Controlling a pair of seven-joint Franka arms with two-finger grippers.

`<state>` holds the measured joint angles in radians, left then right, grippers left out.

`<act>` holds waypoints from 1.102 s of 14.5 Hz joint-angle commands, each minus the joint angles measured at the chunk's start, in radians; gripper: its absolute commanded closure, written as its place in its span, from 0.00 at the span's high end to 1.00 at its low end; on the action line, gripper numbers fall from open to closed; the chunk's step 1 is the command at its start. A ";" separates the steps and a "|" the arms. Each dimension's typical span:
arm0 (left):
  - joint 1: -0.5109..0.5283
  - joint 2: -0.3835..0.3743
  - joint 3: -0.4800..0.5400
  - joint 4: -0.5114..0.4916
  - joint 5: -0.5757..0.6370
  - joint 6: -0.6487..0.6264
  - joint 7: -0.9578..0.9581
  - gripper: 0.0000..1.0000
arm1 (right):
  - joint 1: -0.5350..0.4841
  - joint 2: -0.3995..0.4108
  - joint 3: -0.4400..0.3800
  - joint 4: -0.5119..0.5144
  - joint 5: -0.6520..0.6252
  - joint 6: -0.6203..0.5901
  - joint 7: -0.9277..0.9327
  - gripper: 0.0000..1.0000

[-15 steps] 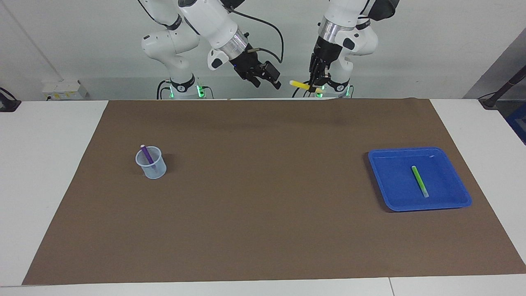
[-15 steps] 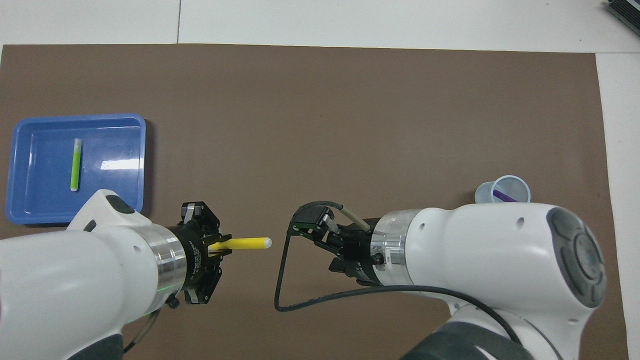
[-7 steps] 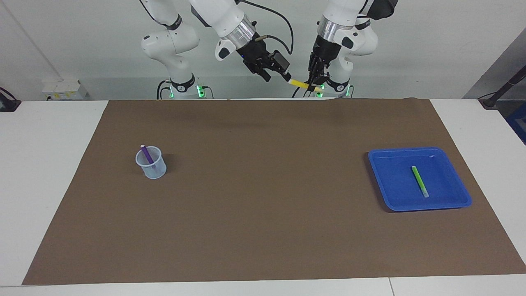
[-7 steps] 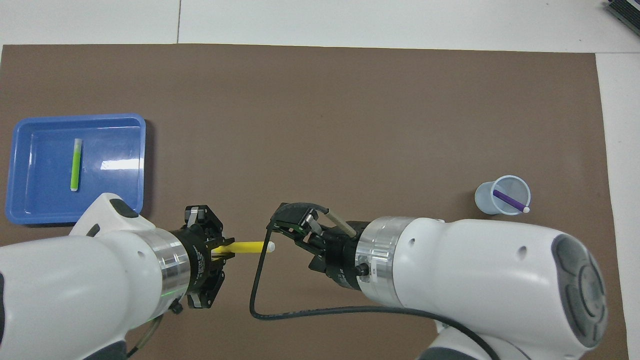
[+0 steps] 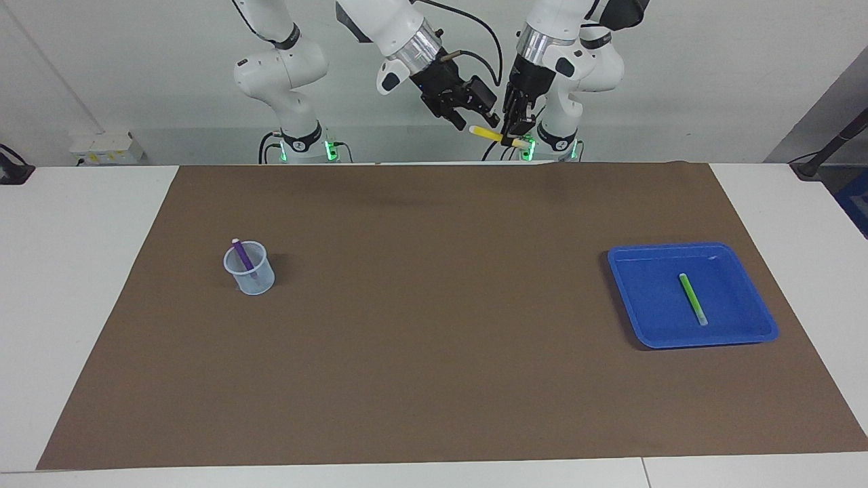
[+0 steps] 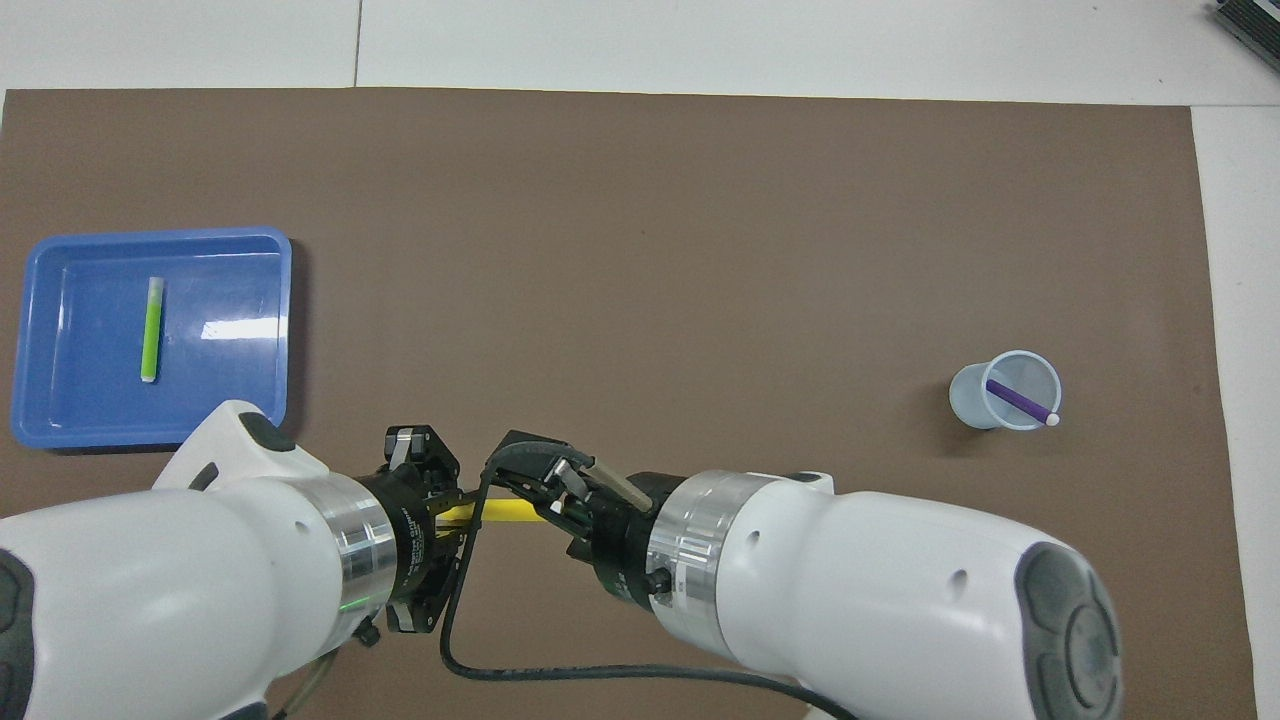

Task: Transfer and insert pens with both arms
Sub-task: 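Grasp the yellow pen tip with the right gripper beside the left gripper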

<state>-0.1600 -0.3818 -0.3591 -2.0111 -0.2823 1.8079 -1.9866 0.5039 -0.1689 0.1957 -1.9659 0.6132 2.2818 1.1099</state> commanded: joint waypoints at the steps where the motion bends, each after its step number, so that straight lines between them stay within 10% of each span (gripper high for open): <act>1: -0.018 -0.025 0.011 -0.017 -0.020 -0.021 -0.015 0.00 | -0.004 -0.015 0.002 -0.027 0.023 0.018 -0.007 0.92; 16: -0.018 -0.025 0.011 -0.015 -0.020 -0.042 -0.017 0.00 | -0.002 -0.006 0.005 -0.037 0.025 0.065 -0.002 0.69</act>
<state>-0.1650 -0.3822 -0.3590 -2.0112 -0.2829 1.7812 -1.9876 0.5038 -0.1685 0.1956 -1.9889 0.6133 2.3227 1.1099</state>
